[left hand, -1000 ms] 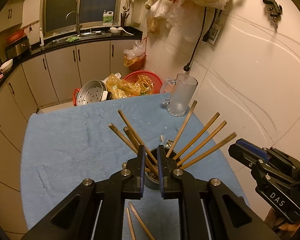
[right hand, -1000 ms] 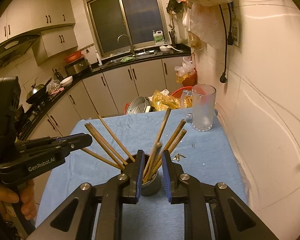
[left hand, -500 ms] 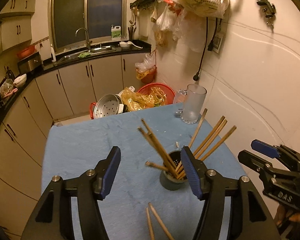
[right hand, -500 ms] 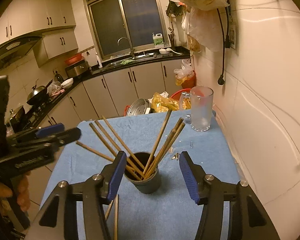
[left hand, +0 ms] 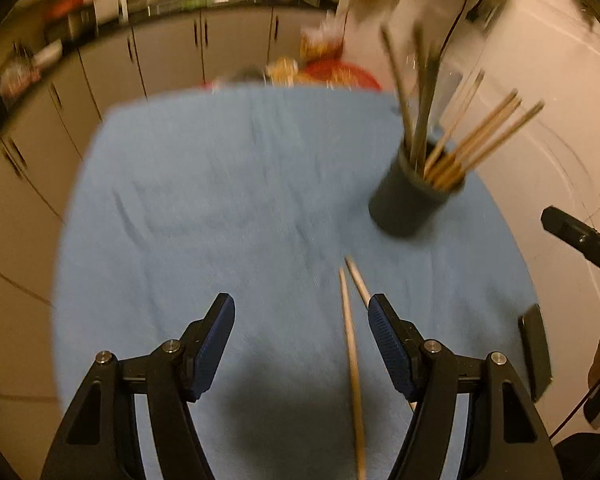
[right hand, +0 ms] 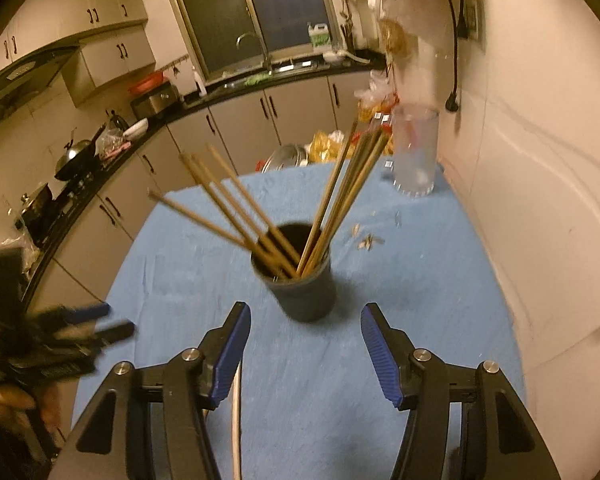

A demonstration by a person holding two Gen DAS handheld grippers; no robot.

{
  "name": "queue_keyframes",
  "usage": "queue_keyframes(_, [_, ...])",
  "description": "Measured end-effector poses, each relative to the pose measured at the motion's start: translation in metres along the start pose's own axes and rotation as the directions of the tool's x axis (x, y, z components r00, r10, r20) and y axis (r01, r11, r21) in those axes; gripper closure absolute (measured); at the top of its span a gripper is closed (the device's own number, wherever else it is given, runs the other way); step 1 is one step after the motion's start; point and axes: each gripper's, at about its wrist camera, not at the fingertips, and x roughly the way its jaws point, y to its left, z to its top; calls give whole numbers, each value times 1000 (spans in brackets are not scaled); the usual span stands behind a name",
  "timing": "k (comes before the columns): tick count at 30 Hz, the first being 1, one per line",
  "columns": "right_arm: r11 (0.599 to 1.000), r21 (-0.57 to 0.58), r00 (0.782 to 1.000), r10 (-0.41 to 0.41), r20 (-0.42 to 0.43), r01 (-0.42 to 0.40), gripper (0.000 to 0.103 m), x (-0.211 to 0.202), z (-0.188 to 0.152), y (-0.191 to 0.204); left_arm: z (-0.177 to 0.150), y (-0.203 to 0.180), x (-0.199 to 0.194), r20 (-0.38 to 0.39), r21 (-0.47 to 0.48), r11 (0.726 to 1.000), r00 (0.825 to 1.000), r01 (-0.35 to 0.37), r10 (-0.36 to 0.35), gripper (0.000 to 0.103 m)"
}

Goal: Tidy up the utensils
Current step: 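Move both open tools to the last chopsticks and grasp one each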

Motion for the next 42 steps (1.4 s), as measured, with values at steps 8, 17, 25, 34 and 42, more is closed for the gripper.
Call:
queue_keyframes(8, [1000, -9, 997, 13, -76, -14, 42, 20, -20, 4, -7, -23, 67, -109, 28, 998, 993, 53, -50, 63])
queue_keyframes(17, [998, -51, 992, 30, -121, -36, 43, 33, -30, 13, 4, -30, 105, -165, 17, 998, 985, 54, -50, 86])
queue_keyframes(25, [991, -79, 975, 90, -202, -108, 60, 75, -35, 34, -4, -8, 97, -166, 3, 999, 985, 43, -41, 97])
queue_keyframes(34, [982, -65, 944, 150, -295, -176, 66, 139, -44, 62, -26, 41, 75, -171, -77, 997, 985, 22, -35, 97])
queue_keyframes(42, [984, -144, 947, 58, -316, -109, 72, 186, -48, 86, -32, 58, 74, -176, -124, 992, 983, 32, -54, 96])
